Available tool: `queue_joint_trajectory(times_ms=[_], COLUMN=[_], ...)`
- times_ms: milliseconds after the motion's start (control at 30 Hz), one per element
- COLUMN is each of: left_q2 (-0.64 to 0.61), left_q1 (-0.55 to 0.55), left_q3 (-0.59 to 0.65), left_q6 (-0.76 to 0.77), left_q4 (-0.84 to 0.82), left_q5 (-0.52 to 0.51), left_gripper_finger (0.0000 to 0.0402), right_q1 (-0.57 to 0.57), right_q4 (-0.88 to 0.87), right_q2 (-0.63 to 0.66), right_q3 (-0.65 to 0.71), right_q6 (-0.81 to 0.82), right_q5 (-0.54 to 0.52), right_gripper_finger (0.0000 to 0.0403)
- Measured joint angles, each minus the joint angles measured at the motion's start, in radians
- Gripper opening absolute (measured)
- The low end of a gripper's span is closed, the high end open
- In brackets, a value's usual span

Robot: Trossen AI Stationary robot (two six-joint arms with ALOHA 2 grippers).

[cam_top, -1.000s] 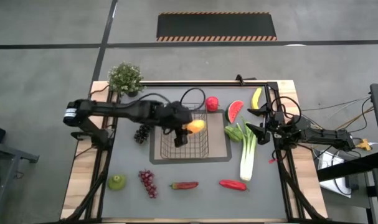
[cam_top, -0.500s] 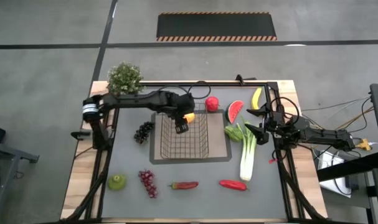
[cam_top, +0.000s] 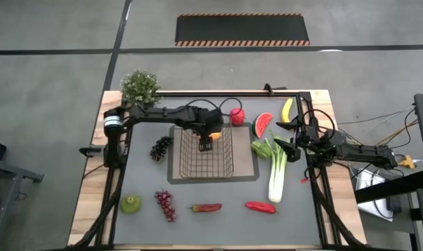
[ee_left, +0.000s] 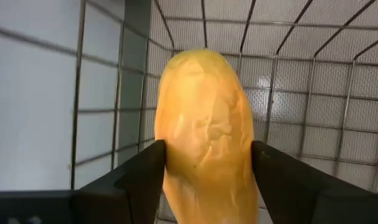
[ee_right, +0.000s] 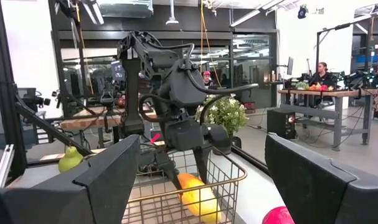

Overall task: Build produce basket
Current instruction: Put the yellow mango into the wire basket, then put the green chayote into the wire basket

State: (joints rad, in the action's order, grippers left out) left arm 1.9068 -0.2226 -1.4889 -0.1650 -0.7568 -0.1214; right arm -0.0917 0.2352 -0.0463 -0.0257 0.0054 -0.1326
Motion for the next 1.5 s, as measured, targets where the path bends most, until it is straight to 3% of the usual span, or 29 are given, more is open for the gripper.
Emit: queue_joint_trajectory(times_ms=[400,733,967,1100,1267,1500], left_q2=[-0.004,-0.059,-0.172,-0.233,-0.296,-0.382], left_q1=[0.000,0.016,0.102,0.198,0.312,0.380], left_q3=[0.011,-0.001,0.013,0.056,0.139,0.281], left_q6=[-0.009,-0.026,0.050,0.072,0.034,-0.023], left_q4=[0.015,0.011,0.047,0.187,0.389,0.664], left_q5=[-0.010,-0.015,-0.016,-0.015,-0.015,-0.016], left_gripper_finger=[0.0269,0.0272,0.0272,0.0272,0.0272,0.0272], right_q1=[0.000,0.000,0.000,0.000,0.000,0.000], right_q4=[0.000,0.000,0.001,-0.004,0.002,0.133], right_q2=[0.000,0.000,0.000,-0.002,-0.005,-0.062], right_q3=[0.000,0.000,0.000,0.000,0.000,0.000], right_q6=[0.021,0.087,0.179,0.248,0.311,0.343], right_q5=[0.000,0.000,-0.015,-0.079,-0.077,-0.071], right_gripper_finger=[0.0325,0.0325,0.0325,0.0325,0.0325,0.0325])
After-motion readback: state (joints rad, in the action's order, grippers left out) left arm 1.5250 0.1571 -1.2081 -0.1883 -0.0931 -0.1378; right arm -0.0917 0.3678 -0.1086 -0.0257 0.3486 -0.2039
